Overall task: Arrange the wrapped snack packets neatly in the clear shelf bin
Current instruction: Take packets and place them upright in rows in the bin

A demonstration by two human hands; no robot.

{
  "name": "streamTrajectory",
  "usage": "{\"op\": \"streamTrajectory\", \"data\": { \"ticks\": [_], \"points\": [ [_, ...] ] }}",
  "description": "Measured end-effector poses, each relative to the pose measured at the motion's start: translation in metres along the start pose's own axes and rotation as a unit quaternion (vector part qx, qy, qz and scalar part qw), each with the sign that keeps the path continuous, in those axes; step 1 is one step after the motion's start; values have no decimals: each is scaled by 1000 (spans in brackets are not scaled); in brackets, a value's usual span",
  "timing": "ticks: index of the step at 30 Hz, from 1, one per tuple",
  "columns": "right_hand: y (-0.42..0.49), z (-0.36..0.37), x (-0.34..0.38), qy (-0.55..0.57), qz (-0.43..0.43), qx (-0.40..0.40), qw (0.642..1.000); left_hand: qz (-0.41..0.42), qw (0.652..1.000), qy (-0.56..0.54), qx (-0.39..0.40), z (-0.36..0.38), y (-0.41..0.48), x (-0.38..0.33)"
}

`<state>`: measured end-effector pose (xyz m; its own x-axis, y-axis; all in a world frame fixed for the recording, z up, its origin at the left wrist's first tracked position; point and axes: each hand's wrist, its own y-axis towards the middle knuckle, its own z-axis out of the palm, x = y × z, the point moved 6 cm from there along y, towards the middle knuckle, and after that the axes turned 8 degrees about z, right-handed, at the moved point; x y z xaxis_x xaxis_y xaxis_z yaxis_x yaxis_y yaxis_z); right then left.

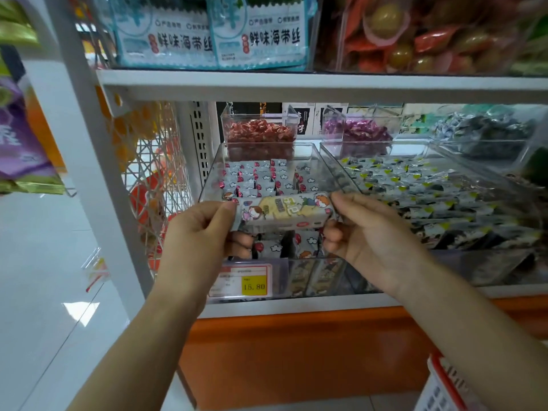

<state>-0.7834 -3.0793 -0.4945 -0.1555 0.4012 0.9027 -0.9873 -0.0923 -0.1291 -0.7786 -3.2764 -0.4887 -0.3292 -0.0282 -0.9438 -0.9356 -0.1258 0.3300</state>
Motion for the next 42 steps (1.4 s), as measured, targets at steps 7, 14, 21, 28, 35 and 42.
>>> {"op": "streamTrajectory", "data": {
  "ticks": [7, 14, 21, 28, 35, 42],
  "points": [
    [3, 0, -5, 113, 35, -19, 993, -40, 996, -76, 29, 5, -1, 5],
    [3, -5, -3, 54, 5, -35, 998, 40, 996, 4, 83, 5, -3, -9],
    [-5, 4, 12, -159, -105, -5, 982, 45, 999, 10, 26, -3, 1, -8],
    [-5, 2, 10, -75, -95, -47, 991, 74, 996, 17, 57, 5, -1, -13],
    [-6, -4, 12, -24, -99, -81, 991, 83, 992, -28, 92, 13, -5, -20],
    [-4, 5, 9, -22, -101, 10, 995, 32, 997, -75, -10, -1, -1, -9]
  ]
}}
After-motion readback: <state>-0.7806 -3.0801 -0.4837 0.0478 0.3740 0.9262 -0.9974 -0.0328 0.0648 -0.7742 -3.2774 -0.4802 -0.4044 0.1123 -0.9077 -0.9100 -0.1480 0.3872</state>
